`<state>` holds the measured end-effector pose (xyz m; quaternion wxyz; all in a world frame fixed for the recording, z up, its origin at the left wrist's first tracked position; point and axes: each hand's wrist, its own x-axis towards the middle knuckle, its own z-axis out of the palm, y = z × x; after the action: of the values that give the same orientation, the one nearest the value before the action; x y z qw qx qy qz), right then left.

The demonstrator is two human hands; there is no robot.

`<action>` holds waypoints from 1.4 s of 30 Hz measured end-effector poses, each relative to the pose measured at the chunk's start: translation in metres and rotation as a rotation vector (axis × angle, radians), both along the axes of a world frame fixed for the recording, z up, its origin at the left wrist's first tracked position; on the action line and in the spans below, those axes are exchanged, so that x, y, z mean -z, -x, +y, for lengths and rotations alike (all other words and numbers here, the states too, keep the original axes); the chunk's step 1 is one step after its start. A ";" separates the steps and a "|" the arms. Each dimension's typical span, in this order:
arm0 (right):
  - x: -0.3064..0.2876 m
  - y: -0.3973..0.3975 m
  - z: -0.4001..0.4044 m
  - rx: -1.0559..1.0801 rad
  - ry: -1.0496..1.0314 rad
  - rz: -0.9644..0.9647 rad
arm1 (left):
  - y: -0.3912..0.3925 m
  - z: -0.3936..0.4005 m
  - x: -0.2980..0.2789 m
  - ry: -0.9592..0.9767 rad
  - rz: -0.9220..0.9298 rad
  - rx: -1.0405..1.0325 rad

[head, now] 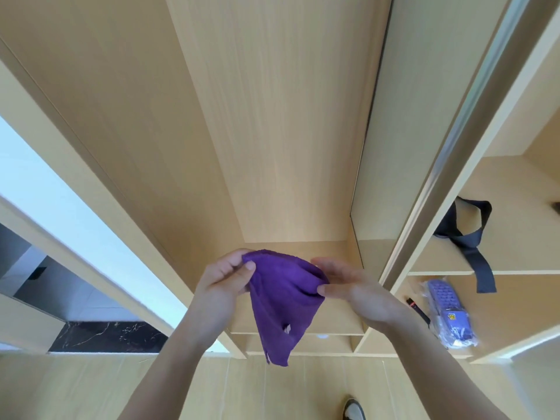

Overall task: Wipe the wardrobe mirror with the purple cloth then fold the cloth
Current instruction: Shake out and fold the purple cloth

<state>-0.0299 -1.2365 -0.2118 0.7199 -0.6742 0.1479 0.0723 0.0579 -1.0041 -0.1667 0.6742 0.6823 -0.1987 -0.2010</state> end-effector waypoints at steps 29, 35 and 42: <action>0.017 -0.005 0.057 -0.134 -0.133 -0.124 | -0.038 0.051 -0.081 0.388 0.254 -0.099; 0.081 -0.028 0.127 -0.117 -0.361 0.165 | -0.028 0.079 -0.038 0.282 0.459 -0.144; 0.075 -0.058 0.154 -0.151 -0.333 0.069 | -0.020 0.115 -0.041 0.301 0.545 -0.148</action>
<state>0.0284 -1.0821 -0.2864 0.8087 -0.5519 0.1076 0.1728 0.0778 -0.8896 -0.1252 0.8089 0.5085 0.0118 -0.2950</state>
